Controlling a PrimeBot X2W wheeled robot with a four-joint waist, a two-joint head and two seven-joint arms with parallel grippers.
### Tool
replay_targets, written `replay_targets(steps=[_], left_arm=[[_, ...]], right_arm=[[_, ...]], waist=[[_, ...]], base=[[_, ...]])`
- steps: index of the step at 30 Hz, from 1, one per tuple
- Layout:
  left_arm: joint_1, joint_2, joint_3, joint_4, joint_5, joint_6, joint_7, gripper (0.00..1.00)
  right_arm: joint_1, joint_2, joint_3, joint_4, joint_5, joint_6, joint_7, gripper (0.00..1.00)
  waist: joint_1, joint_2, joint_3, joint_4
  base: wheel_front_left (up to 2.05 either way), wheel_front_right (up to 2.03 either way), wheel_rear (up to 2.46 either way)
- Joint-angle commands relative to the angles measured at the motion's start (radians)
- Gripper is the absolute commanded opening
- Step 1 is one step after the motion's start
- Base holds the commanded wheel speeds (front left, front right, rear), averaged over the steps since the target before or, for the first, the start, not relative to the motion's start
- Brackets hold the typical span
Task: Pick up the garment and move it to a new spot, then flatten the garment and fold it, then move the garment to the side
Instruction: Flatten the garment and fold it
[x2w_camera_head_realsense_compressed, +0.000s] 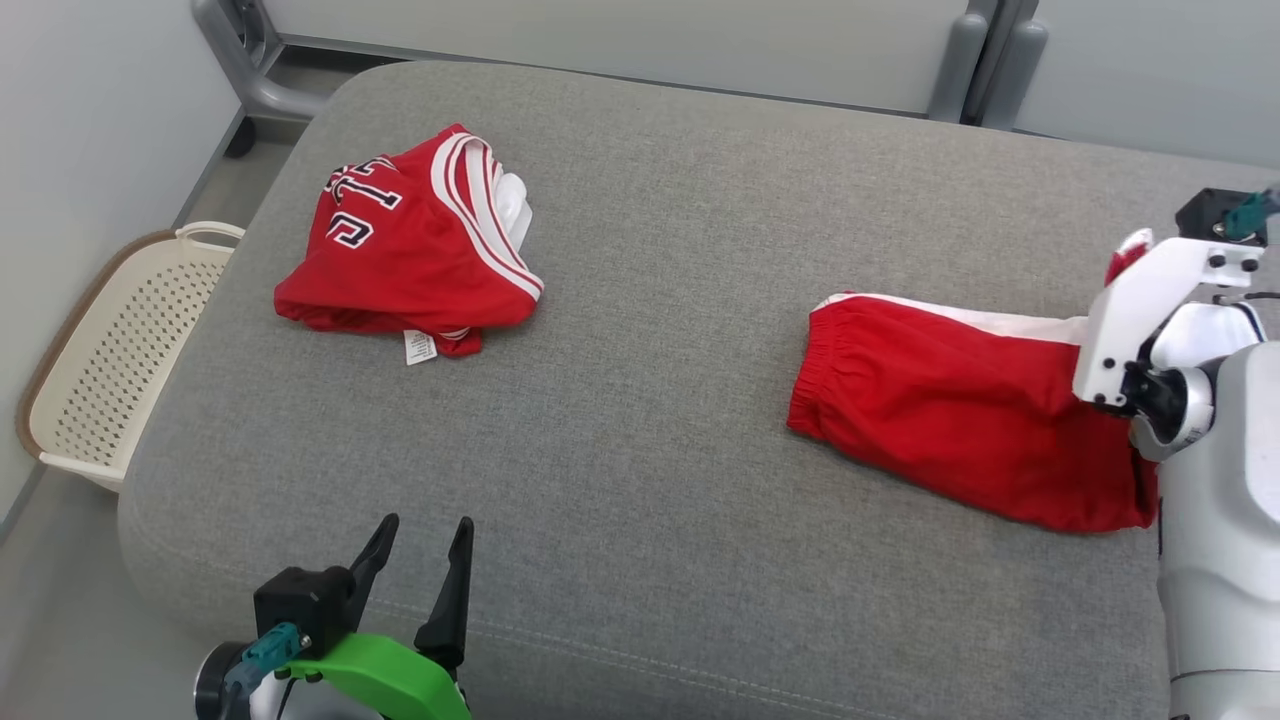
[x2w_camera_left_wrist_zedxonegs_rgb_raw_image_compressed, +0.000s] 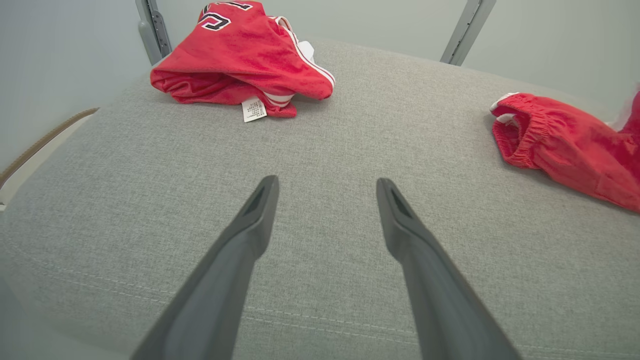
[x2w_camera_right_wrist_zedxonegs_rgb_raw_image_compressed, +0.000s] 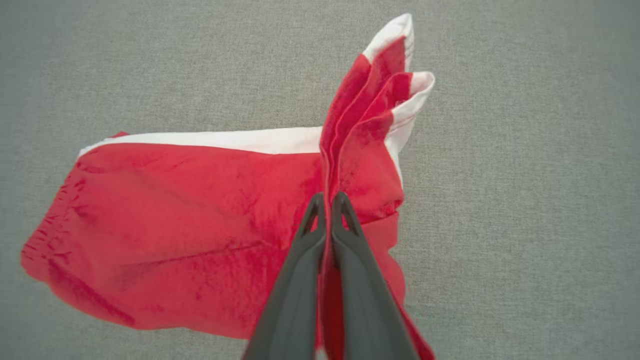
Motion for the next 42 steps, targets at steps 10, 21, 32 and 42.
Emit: replay_targets(steps=[10,21,32,42], left_arm=[[-0.007,-0.005,-0.005,0.008,-0.011,0.007,-0.005,1.0],[-0.011,-0.015,-0.016,0.018,-0.016,0.0,-0.01,1.0],[-0.015,-0.023,-0.029,0.023,-0.021,-0.003,-0.009,1.0],[-0.017,-0.029,-0.035,0.043,-0.026,-0.006,-0.019,1.0]], right_arm=[[-0.033,0.032,0.163,0.04,0.092,0.0,-0.01,0.0],[-0.065,0.048,0.301,0.124,0.178,0.0,-0.04,0.0],[-0.119,0.048,0.386,0.248,0.256,0.0,-0.1,0.0],[-0.164,0.048,0.424,0.339,0.294,0.0,-0.187,1.0]], waist=[[0.0,0.0,-0.017,0.023],[0.0,0.0,-0.034,0.044],[0.0,0.0,-0.037,0.067],[0.0,0.0,-0.04,0.077]], base=[[0.0,0.0,0.0],[0.0,0.0,0.0],[0.0,0.0,0.0],[0.0,0.0,0.0]])
